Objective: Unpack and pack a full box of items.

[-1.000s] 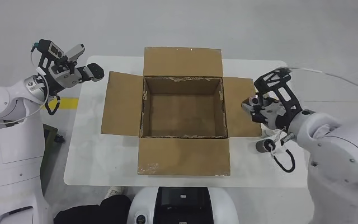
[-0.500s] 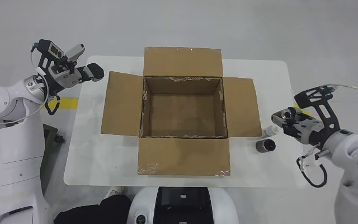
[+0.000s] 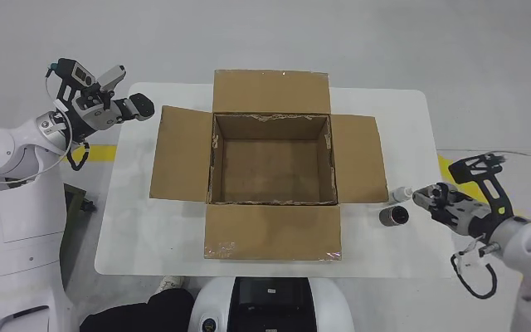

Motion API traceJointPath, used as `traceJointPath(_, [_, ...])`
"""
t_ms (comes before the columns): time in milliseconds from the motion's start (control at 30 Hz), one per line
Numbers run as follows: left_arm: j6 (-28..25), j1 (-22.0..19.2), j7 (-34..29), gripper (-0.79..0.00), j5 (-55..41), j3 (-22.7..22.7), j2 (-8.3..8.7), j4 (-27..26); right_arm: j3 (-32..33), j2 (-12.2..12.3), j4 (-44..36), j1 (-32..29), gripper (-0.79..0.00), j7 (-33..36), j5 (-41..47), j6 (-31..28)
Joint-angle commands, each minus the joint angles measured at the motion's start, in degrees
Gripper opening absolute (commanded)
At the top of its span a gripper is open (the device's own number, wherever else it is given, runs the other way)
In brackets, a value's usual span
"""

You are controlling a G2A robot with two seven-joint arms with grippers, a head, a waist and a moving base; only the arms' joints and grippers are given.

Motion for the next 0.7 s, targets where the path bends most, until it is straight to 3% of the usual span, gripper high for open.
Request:
traceJointPath(0, [0.0,0.0,0.0,0.0,0.0,0.0,0.0,0.0,0.4,0.0,0.0,-1.5,-0.785,-0.6,-0.1,0.5])
traceJointPath(433, [0.0,0.0,0.0,0.0,0.0,0.0,0.0,0.0,2.2,-0.3,0.0,-12.9,-0.785,-8.1,-3.1,5.1])
traceJointPath(667, [0.0,0.0,0.0,0.0,0.0,0.0,0.0,0.0,1.8,-0.5,4.1,-16.8,-0.785,-13.8,-4.0,6.0])
